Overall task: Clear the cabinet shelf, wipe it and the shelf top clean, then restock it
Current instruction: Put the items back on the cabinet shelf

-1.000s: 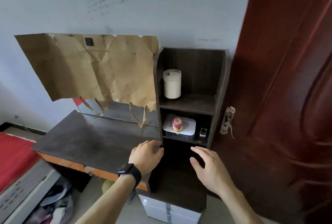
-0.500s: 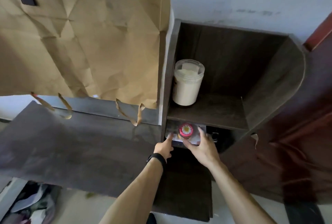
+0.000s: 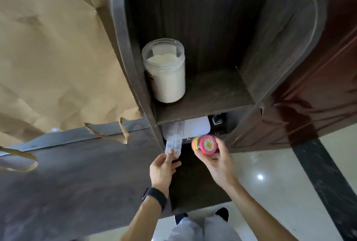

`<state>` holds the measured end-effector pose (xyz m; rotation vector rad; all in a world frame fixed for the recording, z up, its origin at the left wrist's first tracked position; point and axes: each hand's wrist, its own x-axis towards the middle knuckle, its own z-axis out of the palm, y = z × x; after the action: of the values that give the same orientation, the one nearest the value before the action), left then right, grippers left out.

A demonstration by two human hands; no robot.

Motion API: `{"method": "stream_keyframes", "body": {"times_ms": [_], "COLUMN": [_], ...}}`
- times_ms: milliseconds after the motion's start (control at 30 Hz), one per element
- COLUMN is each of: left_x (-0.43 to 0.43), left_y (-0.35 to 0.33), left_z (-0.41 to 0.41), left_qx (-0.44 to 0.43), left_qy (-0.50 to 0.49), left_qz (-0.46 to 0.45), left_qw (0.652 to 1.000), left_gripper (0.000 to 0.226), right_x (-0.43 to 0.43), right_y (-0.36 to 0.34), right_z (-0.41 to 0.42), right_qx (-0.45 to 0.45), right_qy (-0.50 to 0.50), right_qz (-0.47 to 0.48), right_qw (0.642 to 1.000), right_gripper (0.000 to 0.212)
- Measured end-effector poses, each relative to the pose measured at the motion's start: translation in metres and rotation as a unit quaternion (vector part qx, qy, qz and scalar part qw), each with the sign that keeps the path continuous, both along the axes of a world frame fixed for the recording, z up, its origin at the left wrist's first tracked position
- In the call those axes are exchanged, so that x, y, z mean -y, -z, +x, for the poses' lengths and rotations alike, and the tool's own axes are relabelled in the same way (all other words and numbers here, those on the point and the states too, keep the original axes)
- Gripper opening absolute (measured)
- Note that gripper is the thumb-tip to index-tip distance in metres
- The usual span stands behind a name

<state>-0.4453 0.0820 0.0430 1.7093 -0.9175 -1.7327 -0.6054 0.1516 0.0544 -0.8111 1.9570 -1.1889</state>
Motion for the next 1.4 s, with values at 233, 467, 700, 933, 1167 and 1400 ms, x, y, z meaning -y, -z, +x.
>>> {"method": "stream_keyframes", "body": {"times_ms": [233, 467, 700, 933, 1167, 1400], "left_x": [-0.033, -0.001, 0.017, 0.025, 0.027, 0.026], "left_y": [0.054, 0.141, 0.209, 0.233, 0.233, 0.209], "left_z": [0.014, -0.051, -0.057, -0.055, -0.054, -0.055], "left_qx": [0.172, 0.297, 0.308, 0.425, 0.442, 0.434], "left_qy": [0.311, 0.373, 0.316, 0.391, 0.408, 0.406], "left_qz": [0.013, 0.012, 0.039, -0.054, -0.069, -0.060], "left_qw": [0.935, 0.879, 0.897, 0.815, 0.796, 0.802], "left_gripper": [0.023, 0.033, 0.032, 0.030, 0.031, 0.027], "right_x": [-0.122, -0.121, -0.075, -0.071, -0.064, -0.061], "right_y": [0.096, 0.177, 0.228, 0.249, 0.243, 0.224], "right_z": [-0.005, 0.001, -0.001, 0.004, 0.003, -0.016], "right_qx": [-0.022, -0.023, -0.060, -0.082, -0.072, -0.065], "right_qy": [0.017, -0.030, -0.073, -0.107, -0.123, -0.155], "right_qz": [0.196, 0.256, 0.214, 0.219, 0.260, 0.303], "right_qw": [0.980, 0.966, 0.972, 0.966, 0.955, 0.938], "right_gripper": [0.064, 0.080, 0.078, 0.082, 0.089, 0.099]}}
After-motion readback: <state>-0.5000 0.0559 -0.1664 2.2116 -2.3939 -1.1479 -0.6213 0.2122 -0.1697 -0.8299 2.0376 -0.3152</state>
